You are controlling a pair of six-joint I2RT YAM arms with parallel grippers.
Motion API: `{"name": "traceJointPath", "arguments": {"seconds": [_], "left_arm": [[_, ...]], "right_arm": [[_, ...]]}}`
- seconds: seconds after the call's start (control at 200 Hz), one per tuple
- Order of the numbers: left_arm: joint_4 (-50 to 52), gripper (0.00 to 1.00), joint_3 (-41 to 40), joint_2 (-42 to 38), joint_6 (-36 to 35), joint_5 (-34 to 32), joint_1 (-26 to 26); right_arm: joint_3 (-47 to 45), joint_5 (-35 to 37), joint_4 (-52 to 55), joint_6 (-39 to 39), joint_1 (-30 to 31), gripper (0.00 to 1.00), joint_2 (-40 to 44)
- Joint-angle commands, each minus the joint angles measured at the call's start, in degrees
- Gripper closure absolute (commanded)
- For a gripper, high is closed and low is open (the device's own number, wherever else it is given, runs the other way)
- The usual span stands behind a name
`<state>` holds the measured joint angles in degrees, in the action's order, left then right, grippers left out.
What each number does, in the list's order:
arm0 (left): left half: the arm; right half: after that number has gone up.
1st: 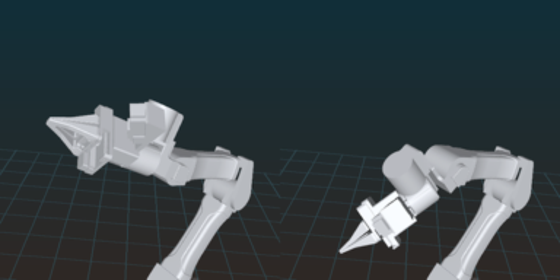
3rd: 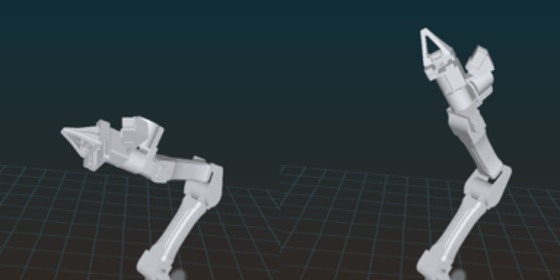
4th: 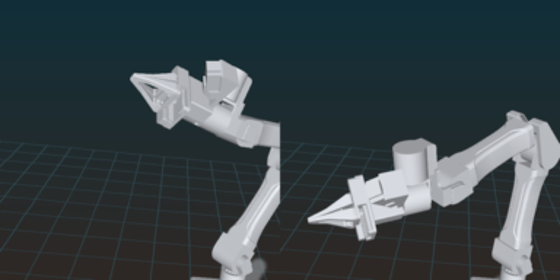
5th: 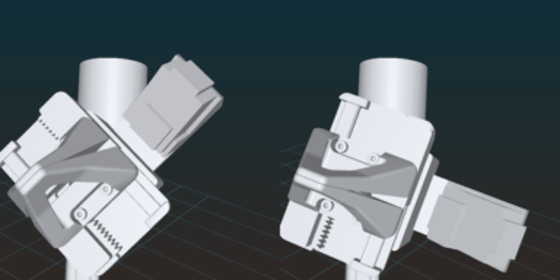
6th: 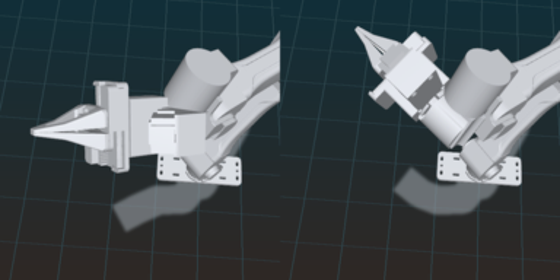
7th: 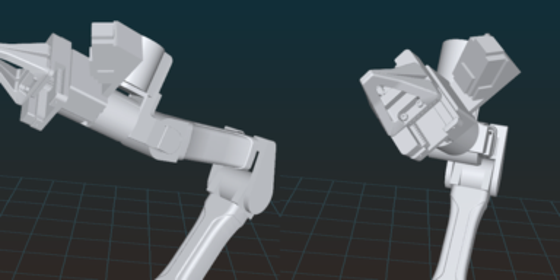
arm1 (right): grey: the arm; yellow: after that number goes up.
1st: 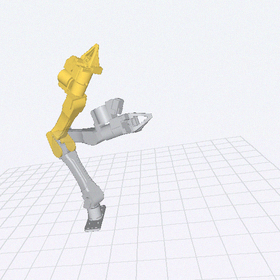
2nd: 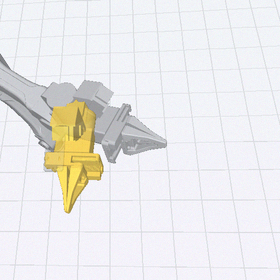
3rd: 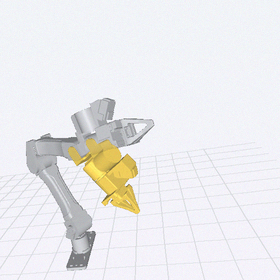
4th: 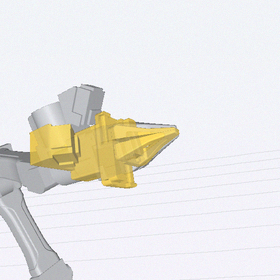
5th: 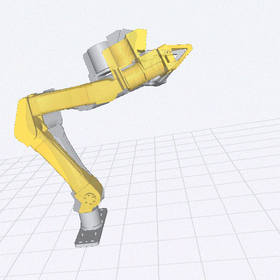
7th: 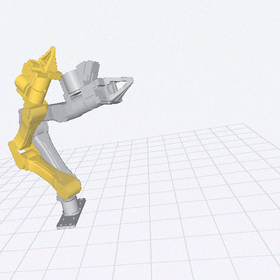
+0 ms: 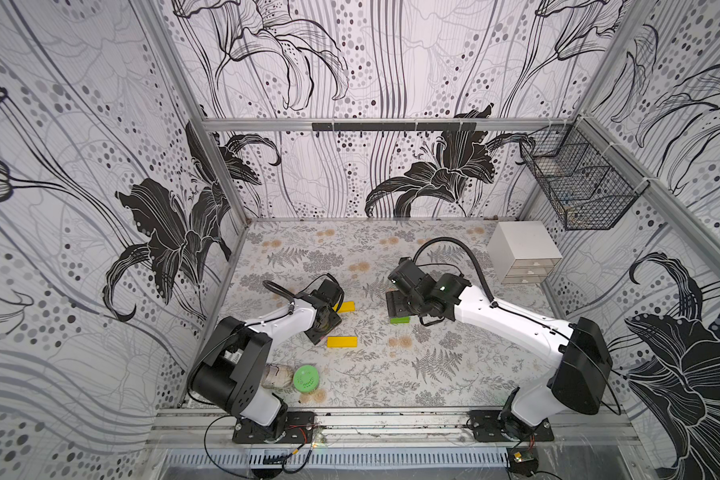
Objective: Assemble the letter h with building blocks
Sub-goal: Pick up the building block from the center of the board, then assemble the building block at the center of the board.
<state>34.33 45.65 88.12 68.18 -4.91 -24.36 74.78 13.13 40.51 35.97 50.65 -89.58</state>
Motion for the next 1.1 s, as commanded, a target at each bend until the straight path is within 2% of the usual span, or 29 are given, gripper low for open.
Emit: {"name": "traceJointPath", "arguments": {"seconds": [0.0, 0.28, 0.411, 0.571, 0.701, 0.896, 0.991, 1.096], "left_arm": [[1.7, 0.49, 0.4, 0.6, -0.6, -0.9, 0.3], [7.7, 0.73, 6.5, -3.4, -5.8, -5.0, 0.4], [10.7, 0.75, 13.1, -5.8, -11.2, -5.4, 0.3], [12.0, 0.76, 23.9, -4.5, -14.7, -4.5, -2.9], [10.3, 0.77, 34.6, 3.1, -15.1, -1.3, -9.7], [6.4, 0.80, 51.2, 22.6, -12.5, 5.4, -21.6], [5.7, 0.81, 59.6, 32.8, -11.6, 9.4, -25.4], [5.4, 0.83, 66.0, 41.6, -10.3, 12.8, -27.4]], "right_arm": [[-0.9, 2.1, 1.8, 1.5, -0.3, 0.16, 2.8], [-6.5, 1.8, 2.0, 5.5, -6.1, 0.17, 9.9], [-10.1, 2.5, 3.0, 7.0, -10.1, 0.17, 14.9], [-13.0, 1.4, 7.5, 6.9, -19.3, 0.17, 20.5], [-14.2, 1.6, 10.9, 5.0, -26.7, 0.17, 25.3], [-14.1, -1.2, 14.9, 1.8, -38.1, 0.18, 30.3], [-13.9, -1.4, 16.0, 1.1, -40.2, 0.17, 31.4], [-14.2, -1.5, 16.7, 0.9, -40.6, 0.18, 32.2]]}}
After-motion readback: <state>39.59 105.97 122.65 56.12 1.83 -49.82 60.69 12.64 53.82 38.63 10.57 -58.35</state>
